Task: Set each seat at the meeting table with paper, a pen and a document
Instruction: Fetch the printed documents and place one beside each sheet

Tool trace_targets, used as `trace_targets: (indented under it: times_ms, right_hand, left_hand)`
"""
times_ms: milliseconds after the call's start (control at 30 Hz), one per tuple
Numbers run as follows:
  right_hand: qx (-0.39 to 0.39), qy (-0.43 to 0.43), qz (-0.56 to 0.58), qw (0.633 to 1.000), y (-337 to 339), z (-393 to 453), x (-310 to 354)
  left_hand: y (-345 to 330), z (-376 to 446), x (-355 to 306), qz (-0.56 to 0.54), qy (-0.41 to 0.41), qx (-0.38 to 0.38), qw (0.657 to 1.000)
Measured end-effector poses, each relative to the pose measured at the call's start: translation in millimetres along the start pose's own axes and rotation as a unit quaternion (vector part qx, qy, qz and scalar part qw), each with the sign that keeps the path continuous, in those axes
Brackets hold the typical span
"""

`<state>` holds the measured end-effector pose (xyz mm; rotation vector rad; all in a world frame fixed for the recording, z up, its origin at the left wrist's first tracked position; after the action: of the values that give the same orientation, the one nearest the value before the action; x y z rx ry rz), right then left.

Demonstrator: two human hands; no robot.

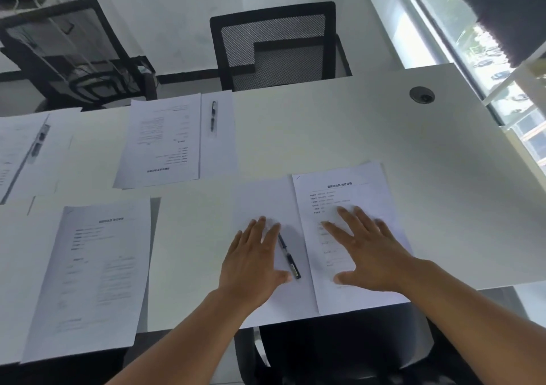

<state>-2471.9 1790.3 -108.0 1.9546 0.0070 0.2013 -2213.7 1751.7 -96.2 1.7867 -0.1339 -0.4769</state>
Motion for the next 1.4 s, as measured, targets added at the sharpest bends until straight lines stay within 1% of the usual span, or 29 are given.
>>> trace_targets:
  times_ms: [67, 200, 333, 433, 767, 1167, 1400]
  right_hand:
    - [-0.002, 0.001, 0.000, 1.000, 0.1, 0.1, -0.9]
    - [-0.006, 0.003, -0.002, 1.000, -1.0, 0.3, -1.0]
    - [-0.011, 0.006, -0.002, 1.000, -1.4, -0.5, -2.3]
    - [-0.014, 0.008, -0.003, 1.000, -1.2, -0.8, -3.6]
    - [-0.013, 0.004, 0.006, 1.000, -2.0, -2.4, -5.2]
    - [-0.014, -0.005, -0.002, 1.000, 5.3, -5.7, -2.4]
    - [-0.011, -0.031, -0.002, 0.999, 23.9, -18.8, 11.5]
  left_hand:
    - [0.2, 7.7, -6.2, -0.002, -0.019, 0.002, 1.000]
    - [0.9, 17.5, -12.0, 0.020, -0.047, 0.033, 0.998]
    - [3.0, 23.5, -10.4, 0.008, -0.066, 0.084, 0.994]
    - [4.5, 25.5, -6.1, -0.005, -0.070, 0.097, 0.993]
    - [5.6, 23.6, -3.8, -0.041, -0.059, 0.108, 0.992]
    - [7.7, 22.3, 1.0, -0.046, -0.064, 0.107, 0.991]
    - [37.3, 9.1, 14.8, -0.047, -0.047, 0.066, 0.996]
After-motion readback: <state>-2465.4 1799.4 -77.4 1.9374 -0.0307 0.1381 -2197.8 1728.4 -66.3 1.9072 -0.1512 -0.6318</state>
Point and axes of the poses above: each hand's wrist, its own z-axis towards the middle knuckle, its own y-axis out of the back of the hand, x = y × z, the point moved 2 cm from there along z, towards the middle knuckle, and after that the axes turned 13 degrees about -x, right-handed, at the moved point
